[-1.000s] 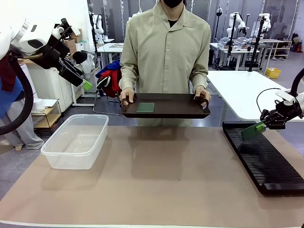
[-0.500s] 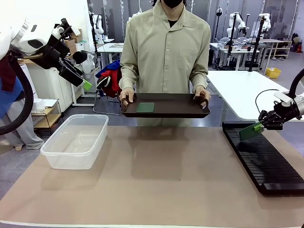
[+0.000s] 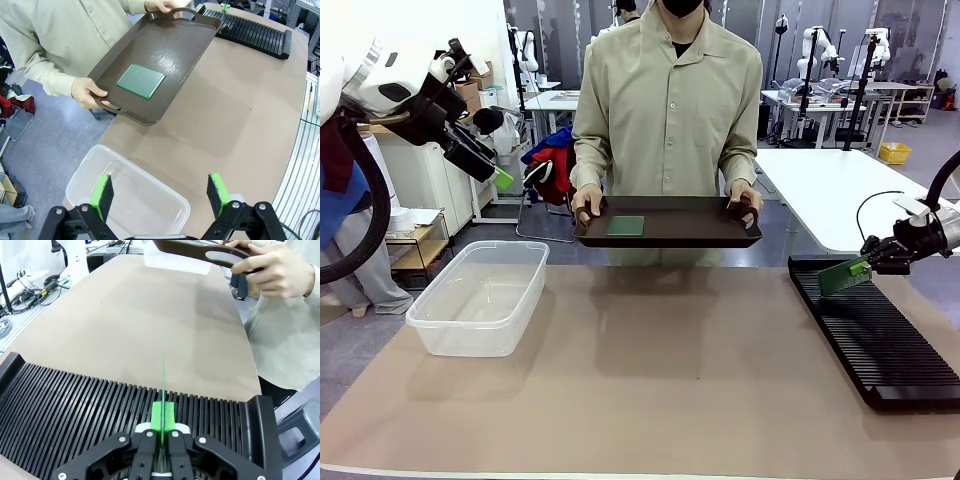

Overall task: Sort PCBs into racks and boxes based on the side picked up.
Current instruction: If the short side of the Blank PCB is picked up, insert it into the PCB Rack ; if the long side is picked up, place it in the Organizing box.

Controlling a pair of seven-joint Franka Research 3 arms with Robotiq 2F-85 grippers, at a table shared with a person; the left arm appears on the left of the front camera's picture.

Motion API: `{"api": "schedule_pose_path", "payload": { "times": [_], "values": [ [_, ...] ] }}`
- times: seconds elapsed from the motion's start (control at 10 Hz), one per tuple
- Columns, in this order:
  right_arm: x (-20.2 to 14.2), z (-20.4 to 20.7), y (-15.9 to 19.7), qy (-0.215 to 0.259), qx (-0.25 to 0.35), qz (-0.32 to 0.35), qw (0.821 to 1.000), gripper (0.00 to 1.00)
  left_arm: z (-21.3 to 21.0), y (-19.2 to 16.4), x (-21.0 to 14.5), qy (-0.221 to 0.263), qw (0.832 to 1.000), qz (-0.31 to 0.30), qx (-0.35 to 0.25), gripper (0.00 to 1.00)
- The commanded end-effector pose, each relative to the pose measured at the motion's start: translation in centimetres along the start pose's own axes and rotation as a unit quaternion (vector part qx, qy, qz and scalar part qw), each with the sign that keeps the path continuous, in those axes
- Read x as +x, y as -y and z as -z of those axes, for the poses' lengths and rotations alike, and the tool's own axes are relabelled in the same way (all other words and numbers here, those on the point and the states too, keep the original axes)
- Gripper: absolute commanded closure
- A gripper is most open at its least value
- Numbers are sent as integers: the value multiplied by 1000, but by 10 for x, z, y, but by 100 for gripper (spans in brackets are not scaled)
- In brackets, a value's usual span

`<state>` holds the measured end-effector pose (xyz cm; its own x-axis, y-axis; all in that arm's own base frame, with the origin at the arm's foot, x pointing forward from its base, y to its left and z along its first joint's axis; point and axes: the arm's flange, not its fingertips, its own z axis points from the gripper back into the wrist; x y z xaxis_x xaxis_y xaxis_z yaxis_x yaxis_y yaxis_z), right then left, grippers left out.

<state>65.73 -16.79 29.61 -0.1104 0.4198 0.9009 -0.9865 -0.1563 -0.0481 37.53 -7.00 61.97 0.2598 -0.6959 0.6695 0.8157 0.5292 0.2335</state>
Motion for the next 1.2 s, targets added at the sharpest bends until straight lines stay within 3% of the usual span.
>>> {"api": "schedule_pose_path", "payload": {
  "times": [0.0,0.5,1.1],
  "values": [
    [-1,1,6,18,-8,36,999,98,0,-1,-2,-3,1000,7,-6,0],
    [-8,-7,6,34,-4,83,996,98,0,-1,-2,-3,1000,7,-6,0],
    [-7,-13,4,52,8,86,995,98,0,-1,-2,-3,1000,7,-6,0]
  ]
}}
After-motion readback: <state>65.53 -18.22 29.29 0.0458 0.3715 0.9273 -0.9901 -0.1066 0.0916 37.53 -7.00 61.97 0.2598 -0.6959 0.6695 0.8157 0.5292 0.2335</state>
